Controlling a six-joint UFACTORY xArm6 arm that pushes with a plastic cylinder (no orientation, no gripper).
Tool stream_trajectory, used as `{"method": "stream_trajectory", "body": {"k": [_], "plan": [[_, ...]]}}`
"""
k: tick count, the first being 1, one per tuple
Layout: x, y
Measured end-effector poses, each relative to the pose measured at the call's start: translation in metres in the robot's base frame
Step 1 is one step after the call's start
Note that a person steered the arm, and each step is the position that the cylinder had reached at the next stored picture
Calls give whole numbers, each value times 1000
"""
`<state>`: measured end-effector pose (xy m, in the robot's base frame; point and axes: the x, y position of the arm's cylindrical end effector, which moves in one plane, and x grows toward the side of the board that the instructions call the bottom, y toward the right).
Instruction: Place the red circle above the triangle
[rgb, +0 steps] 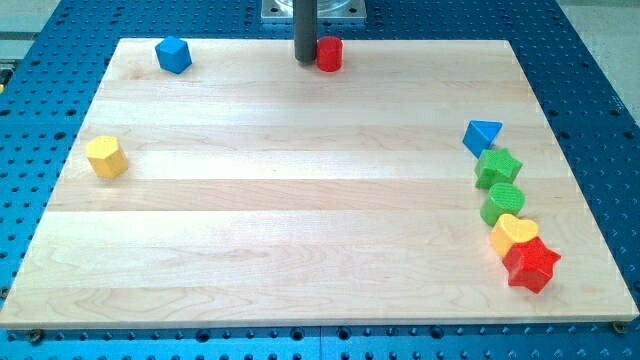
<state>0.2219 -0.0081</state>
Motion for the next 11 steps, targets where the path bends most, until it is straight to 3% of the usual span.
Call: {"method": "stream_trajectory", "body": {"k": [1, 2, 4, 6, 7, 11], "plan": [[0, 59], [36, 138], [29, 149], [87, 183], [82, 153], [117, 195]]}}
